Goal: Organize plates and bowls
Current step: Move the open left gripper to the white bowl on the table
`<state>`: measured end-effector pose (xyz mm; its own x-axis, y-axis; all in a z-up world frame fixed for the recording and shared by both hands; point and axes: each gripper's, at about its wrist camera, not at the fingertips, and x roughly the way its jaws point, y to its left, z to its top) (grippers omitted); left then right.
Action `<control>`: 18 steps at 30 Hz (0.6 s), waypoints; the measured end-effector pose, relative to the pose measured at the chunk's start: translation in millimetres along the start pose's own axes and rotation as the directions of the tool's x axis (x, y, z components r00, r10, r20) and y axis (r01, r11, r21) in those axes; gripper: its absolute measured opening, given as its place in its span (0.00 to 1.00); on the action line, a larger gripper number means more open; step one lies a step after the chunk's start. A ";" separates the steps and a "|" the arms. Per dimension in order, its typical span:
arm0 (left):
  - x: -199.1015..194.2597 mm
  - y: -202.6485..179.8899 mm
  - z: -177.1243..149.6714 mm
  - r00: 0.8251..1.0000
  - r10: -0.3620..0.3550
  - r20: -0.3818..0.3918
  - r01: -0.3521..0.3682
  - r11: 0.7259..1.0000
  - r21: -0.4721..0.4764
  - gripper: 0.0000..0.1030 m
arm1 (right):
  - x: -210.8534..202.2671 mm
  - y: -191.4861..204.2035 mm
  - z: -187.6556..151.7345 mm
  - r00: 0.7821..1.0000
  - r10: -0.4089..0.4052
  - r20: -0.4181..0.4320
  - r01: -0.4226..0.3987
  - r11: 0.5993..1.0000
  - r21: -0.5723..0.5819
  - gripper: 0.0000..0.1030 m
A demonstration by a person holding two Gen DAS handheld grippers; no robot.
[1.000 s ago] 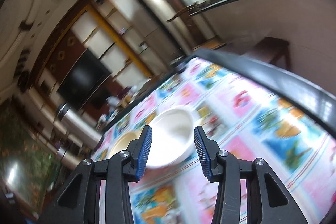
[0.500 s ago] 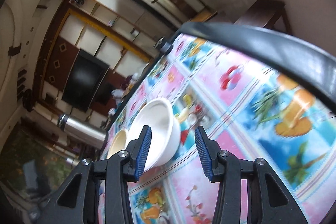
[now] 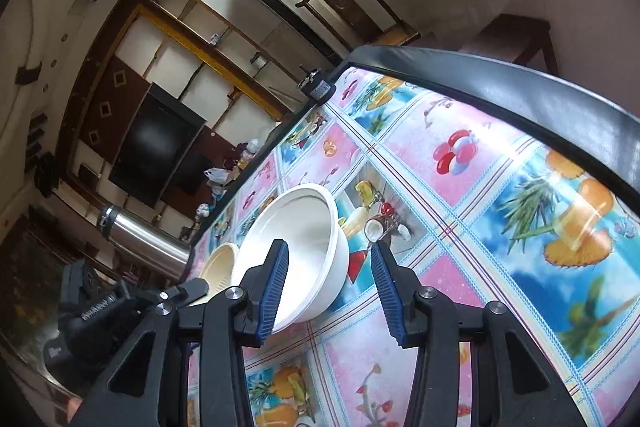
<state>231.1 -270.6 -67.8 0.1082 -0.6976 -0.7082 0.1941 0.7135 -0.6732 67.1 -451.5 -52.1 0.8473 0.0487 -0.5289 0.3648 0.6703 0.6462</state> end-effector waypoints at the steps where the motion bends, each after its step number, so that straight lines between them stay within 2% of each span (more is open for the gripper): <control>1: -2.0 -1.6 -0.2 1.000 -0.009 0.002 0.009 1.000 0.012 0.66 | 3.3 6.1 3.5 1.000 -0.007 -0.001 0.007 1.000 -0.026 0.45; 3: -7.6 -7.7 0.1 0.999 0.035 0.024 -0.036 0.998 0.059 0.66 | 8.1 18.5 12.3 1.000 -0.015 0.003 0.015 0.998 -0.065 0.45; 5: -5.3 -0.3 1.5 1.000 0.020 -0.010 -0.020 0.999 0.029 0.67 | 12.6 38.5 18.2 0.999 -0.045 0.011 0.046 0.988 -0.145 0.45; 8: -0.5 11.7 4.7 1.000 0.018 -0.016 -0.018 1.000 -0.018 0.67 | 12.8 70.8 18.2 0.987 -0.144 0.072 0.159 0.943 -0.292 0.45; 9: 1.8 14.6 6.0 1.000 0.022 -0.021 -0.022 0.999 -0.023 0.67 | 12.0 74.6 16.5 0.987 -0.142 0.073 0.158 0.939 -0.305 0.45; 12: 10.9 17.4 6.0 0.999 -0.004 -0.039 0.002 0.999 -0.035 0.67 | 16.1 59.6 17.0 0.991 -0.127 0.032 0.131 0.963 -0.236 0.45; 15: 20.2 14.9 2.0 0.998 -0.020 -0.061 0.018 0.999 -0.033 0.67 | 32.1 29.0 19.3 0.992 -0.117 -0.053 0.108 0.983 -0.145 0.45; 18: 22.8 14.6 -0.1 0.997 -0.061 -0.055 0.059 0.997 -0.040 0.67 | 46.3 12.4 20.8 0.991 -0.060 -0.116 0.052 0.996 -0.069 0.45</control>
<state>236.3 -276.1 -93.7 0.0421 -0.7355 -0.6762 0.1612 0.6729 -0.7219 118.9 -456.3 -57.1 0.7731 0.0941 -0.6273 0.3810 0.7218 0.5778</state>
